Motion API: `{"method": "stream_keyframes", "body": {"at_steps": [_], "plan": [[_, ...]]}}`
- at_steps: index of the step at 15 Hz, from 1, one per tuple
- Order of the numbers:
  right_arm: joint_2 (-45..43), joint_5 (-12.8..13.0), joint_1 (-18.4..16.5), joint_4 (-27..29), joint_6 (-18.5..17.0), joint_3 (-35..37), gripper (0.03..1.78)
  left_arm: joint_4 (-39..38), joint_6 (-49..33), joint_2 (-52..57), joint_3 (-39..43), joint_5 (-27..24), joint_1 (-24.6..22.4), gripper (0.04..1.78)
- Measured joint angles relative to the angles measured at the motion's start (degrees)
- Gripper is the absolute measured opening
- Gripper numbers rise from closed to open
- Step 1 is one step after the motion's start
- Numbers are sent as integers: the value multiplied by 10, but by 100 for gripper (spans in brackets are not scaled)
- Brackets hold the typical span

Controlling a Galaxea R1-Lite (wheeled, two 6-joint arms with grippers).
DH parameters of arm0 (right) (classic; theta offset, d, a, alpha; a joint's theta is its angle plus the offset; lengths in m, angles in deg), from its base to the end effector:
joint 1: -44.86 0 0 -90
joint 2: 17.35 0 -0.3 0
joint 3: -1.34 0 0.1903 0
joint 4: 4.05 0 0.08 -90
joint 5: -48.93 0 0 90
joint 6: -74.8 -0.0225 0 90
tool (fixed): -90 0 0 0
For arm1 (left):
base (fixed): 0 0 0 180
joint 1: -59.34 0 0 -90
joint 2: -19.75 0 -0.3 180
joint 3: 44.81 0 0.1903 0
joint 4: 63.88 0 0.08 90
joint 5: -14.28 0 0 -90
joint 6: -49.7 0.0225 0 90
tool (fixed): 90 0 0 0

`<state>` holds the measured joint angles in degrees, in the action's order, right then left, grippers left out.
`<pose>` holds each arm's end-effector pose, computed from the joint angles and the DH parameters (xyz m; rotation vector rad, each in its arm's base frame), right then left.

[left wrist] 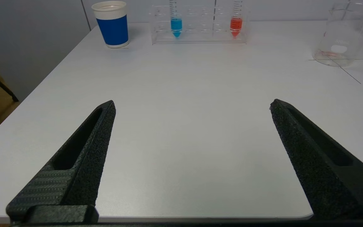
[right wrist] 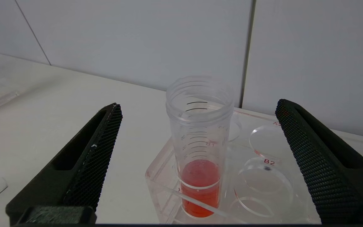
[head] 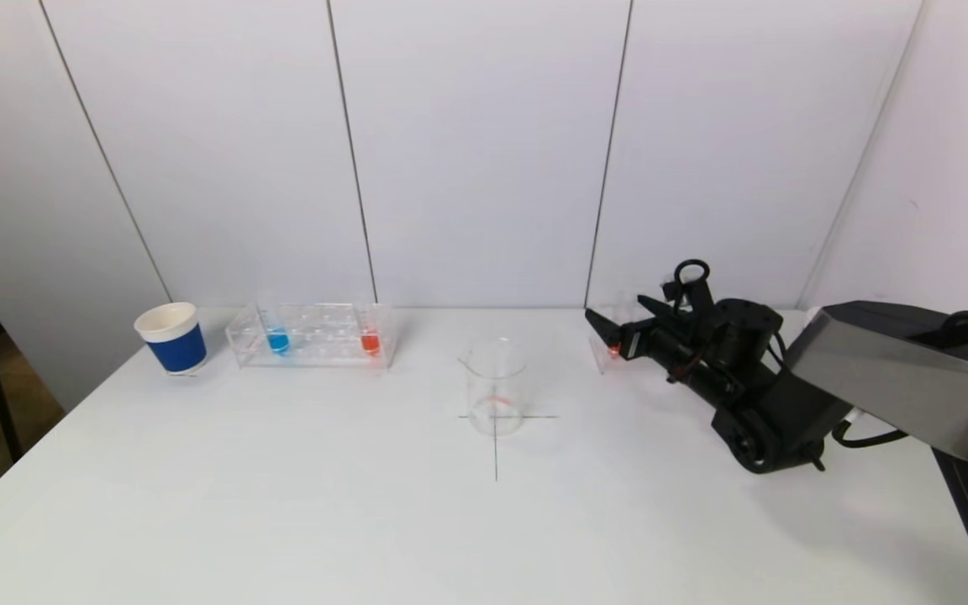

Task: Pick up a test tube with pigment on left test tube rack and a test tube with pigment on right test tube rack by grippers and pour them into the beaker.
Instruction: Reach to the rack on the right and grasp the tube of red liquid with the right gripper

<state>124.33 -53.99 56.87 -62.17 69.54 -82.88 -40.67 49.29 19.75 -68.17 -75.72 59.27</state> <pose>0.4290 0.0964 0.0268 0.0903 0.0084 0.4353 -0.0228 0.0000 0.0757 -0.0072 -0.0026 0.0012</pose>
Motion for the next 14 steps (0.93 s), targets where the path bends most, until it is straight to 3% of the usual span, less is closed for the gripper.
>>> {"method": "stream_keyframes", "body": {"at_steps": [14], "plan": [[6, 0, -2, -7, -1, 0, 177, 0, 0, 0, 0, 0, 0, 172]]}}
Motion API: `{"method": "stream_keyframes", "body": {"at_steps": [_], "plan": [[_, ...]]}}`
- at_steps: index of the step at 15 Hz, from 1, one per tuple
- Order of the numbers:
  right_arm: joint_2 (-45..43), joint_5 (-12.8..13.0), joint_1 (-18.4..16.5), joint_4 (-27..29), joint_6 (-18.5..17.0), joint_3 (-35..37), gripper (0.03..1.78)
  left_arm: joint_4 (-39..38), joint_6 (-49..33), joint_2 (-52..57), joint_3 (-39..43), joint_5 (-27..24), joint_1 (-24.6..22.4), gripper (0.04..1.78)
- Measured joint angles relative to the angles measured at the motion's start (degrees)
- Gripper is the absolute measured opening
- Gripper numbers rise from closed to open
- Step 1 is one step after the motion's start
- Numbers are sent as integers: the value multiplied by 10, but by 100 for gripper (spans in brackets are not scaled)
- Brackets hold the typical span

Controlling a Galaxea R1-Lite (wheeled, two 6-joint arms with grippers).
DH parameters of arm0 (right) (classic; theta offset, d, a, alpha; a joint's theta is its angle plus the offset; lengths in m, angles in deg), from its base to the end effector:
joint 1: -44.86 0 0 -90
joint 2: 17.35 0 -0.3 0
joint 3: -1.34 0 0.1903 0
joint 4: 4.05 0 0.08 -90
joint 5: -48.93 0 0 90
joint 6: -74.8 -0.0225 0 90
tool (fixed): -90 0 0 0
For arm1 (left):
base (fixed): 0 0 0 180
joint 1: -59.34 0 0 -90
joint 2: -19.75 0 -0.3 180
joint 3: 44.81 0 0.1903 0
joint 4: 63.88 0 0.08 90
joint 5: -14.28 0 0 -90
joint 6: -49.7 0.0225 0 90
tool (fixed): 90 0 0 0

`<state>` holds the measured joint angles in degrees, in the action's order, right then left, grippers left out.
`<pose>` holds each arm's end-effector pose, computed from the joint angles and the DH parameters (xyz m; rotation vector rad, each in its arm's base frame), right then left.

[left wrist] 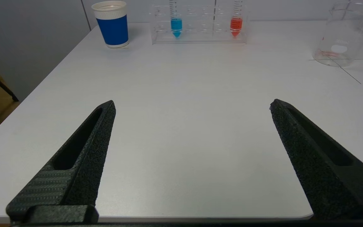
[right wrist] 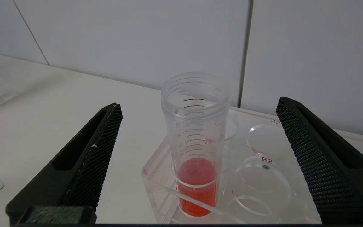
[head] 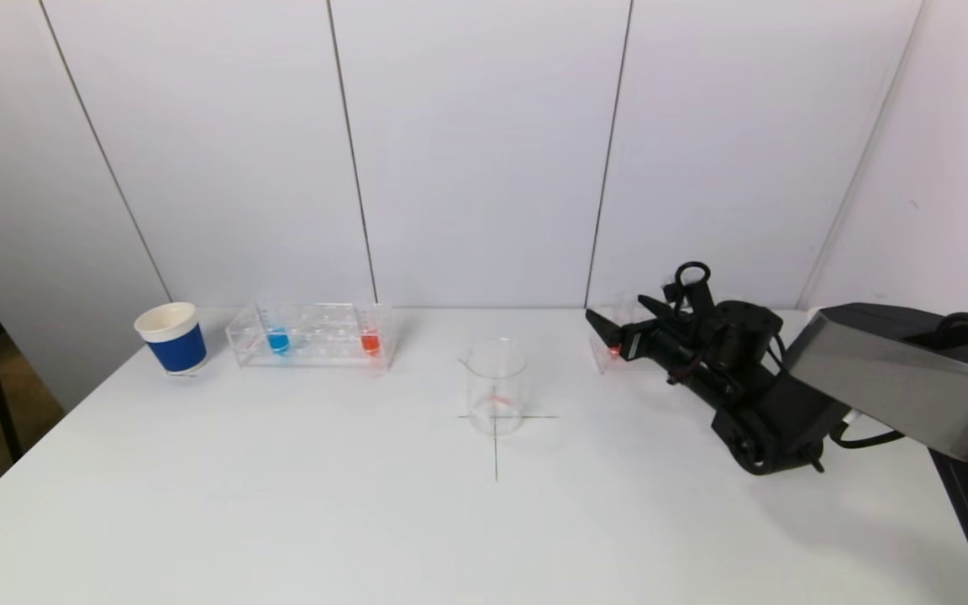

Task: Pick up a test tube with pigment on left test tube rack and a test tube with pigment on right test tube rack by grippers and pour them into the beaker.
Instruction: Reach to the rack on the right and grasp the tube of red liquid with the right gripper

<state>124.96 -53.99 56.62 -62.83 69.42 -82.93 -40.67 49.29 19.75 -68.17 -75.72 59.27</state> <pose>0.4298 0.0946 0.0233 0.0923 0.0072 0.4310 -0.0228 0.0000 0.0757 -0.0072 -0.0026 0.0012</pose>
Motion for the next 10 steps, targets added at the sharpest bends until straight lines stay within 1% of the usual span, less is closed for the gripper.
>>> {"method": "stream_keyframes", "body": {"at_steps": [2, 4, 5, 7, 9, 10], "plan": [[0, 0, 0, 3, 0, -2, 171, 0, 0, 0, 0, 0, 0, 172], [1, 0, 0, 4, -1, -2, 153, 0, 0, 0, 0, 0, 0, 172], [1, 0, 0, 5, 0, -2, 142, 0, 0, 0, 0, 0, 0, 172], [2, 0, 0, 3, 0, -3, 108, 0, 0, 0, 0, 0, 0, 172], [2, 0, 1, 3, 0, -3, 69, 0, 0, 0, 0, 0, 0, 172], [2, -1, 2, 3, 1, -3, 55, 0, 0, 0, 0, 0, 0, 172]]}}
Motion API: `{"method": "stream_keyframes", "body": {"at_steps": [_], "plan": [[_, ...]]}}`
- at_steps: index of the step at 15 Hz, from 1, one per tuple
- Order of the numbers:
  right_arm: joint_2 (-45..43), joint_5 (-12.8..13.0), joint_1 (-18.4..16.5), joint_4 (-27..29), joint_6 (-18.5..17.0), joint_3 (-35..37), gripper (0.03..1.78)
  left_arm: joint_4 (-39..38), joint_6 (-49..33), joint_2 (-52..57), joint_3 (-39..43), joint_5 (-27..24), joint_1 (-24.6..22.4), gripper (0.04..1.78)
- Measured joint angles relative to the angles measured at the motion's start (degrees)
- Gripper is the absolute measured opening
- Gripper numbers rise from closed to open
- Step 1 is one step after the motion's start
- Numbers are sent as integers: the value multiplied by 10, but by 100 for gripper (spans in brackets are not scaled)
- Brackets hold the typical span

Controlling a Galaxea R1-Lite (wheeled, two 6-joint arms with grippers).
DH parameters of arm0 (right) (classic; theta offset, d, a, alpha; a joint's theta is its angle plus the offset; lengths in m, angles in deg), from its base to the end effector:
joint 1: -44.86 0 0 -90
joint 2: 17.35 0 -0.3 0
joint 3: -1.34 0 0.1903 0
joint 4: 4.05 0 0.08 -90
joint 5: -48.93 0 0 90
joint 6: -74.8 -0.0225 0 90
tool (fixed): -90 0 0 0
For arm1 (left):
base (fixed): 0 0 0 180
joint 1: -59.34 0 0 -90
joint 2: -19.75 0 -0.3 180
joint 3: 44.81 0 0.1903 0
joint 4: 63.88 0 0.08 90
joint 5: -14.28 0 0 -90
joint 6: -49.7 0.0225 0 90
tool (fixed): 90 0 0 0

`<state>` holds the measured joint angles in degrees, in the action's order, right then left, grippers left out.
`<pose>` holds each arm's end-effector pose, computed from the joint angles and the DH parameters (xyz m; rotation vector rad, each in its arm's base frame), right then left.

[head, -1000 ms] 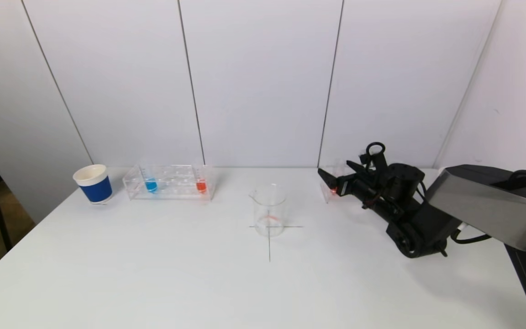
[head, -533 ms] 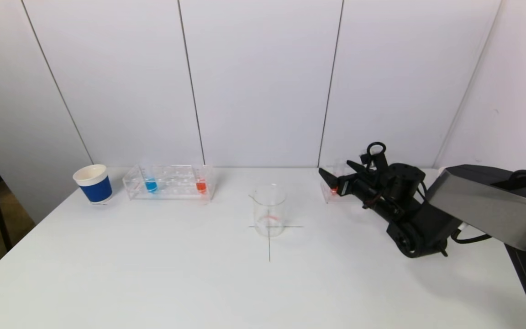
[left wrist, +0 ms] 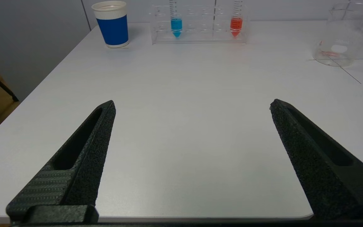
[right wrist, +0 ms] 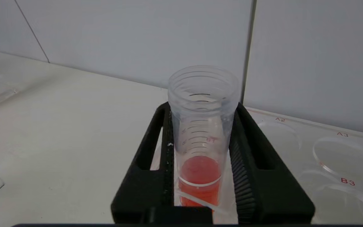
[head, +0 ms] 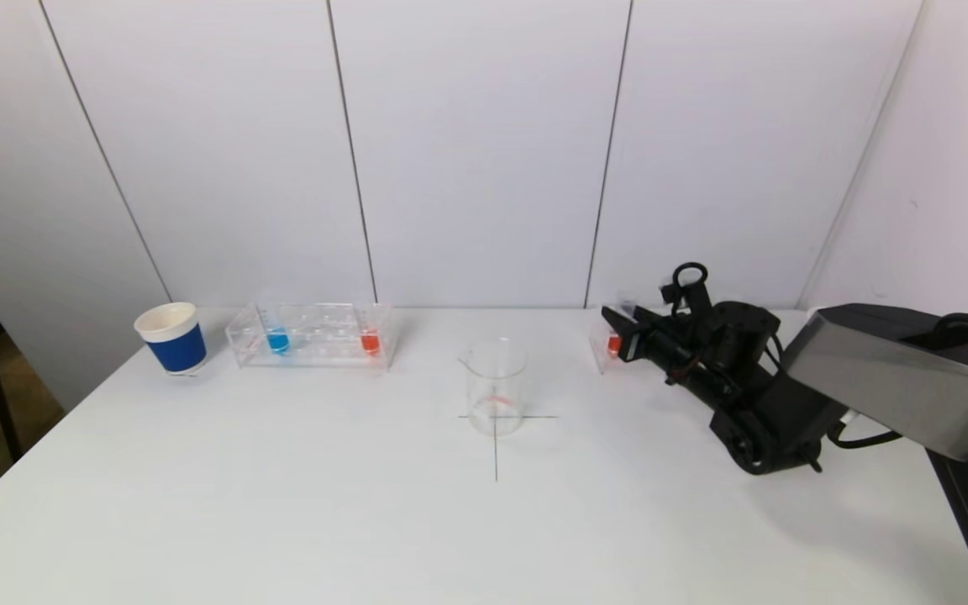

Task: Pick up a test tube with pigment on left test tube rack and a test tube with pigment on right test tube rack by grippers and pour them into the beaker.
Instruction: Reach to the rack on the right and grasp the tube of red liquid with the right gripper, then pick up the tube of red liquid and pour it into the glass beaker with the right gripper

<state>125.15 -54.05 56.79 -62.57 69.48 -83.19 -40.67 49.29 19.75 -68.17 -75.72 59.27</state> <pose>0.4303 0.0961 0.0223 0.0913 0.0105 0.4349 -0.0228 0.0000 0.0757 -0.0072 -0.0026 0.0012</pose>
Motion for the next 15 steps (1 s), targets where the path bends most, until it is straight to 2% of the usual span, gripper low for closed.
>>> {"method": "stream_keyframes", "body": {"at_steps": [2, 15], "plan": [[0, 0, 0, 0, 0, 0, 48, 0, 0, 0, 0, 0, 0, 172], [-15, -1, 1, 0, 1, -1, 50, 0, 0, 0, 0, 0, 0, 172]]}}
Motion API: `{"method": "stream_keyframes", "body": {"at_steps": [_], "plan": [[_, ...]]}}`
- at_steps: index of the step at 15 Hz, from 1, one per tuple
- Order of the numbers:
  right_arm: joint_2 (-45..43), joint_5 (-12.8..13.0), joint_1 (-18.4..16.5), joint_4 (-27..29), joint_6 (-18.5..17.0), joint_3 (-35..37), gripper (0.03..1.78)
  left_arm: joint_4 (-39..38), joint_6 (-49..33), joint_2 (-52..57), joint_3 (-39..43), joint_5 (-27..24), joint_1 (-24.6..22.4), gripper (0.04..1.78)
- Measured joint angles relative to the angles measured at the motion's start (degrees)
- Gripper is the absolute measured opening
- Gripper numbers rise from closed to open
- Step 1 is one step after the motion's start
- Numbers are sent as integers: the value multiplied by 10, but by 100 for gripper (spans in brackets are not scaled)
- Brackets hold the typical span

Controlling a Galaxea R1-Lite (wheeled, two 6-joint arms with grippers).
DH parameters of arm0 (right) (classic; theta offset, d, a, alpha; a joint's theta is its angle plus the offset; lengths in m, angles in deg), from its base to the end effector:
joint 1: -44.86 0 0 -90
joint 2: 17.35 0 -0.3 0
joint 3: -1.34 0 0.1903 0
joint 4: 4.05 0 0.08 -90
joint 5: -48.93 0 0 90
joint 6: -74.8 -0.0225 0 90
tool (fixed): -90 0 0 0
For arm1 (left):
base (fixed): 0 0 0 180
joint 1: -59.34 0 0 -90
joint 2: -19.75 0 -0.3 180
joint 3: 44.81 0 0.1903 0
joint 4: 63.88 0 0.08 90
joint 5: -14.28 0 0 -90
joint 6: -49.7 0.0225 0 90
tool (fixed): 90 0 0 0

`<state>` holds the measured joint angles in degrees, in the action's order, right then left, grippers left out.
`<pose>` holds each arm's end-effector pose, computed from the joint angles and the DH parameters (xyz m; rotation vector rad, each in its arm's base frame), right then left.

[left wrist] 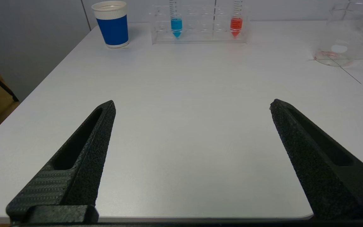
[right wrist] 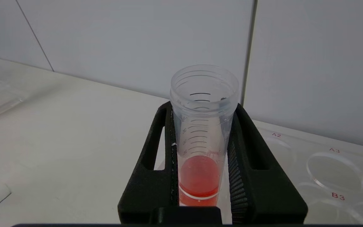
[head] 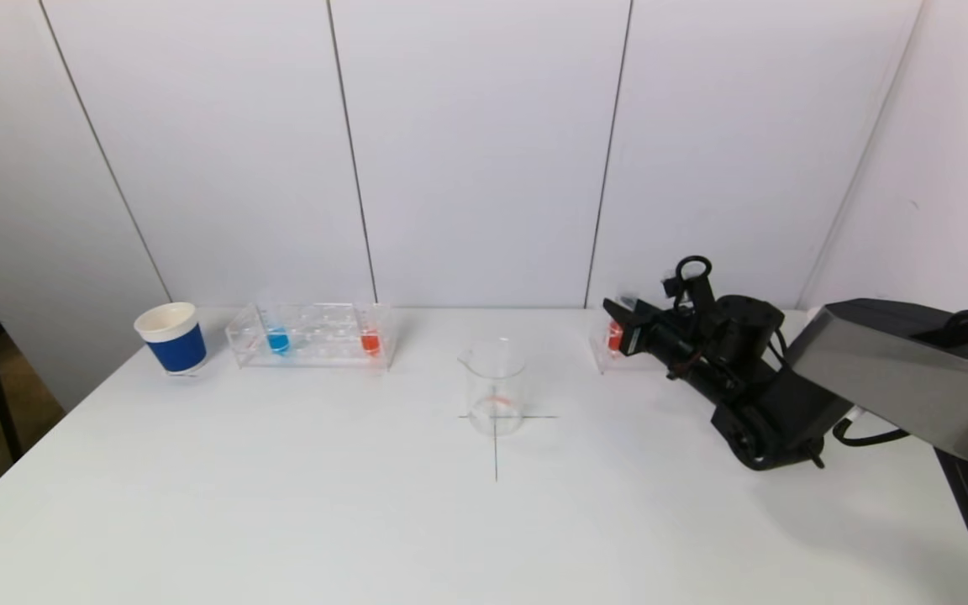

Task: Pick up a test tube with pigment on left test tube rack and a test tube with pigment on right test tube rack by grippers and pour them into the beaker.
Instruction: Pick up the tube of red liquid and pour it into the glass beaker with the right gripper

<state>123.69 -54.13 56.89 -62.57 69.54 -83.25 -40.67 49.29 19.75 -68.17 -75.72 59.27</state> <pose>0.4296 0.0967 0.0337 0.0900 -0.0163 0.4392 -0.0228 0.0000 0.0757 -0.0072 -0.0026 0.0012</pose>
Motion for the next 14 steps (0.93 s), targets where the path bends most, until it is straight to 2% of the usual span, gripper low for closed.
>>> {"method": "stream_keyframes", "body": {"at_steps": [14], "plan": [[-106, -12, 8, 20, 11, 34, 50, 0, 0, 0, 0, 0, 0, 172]]}}
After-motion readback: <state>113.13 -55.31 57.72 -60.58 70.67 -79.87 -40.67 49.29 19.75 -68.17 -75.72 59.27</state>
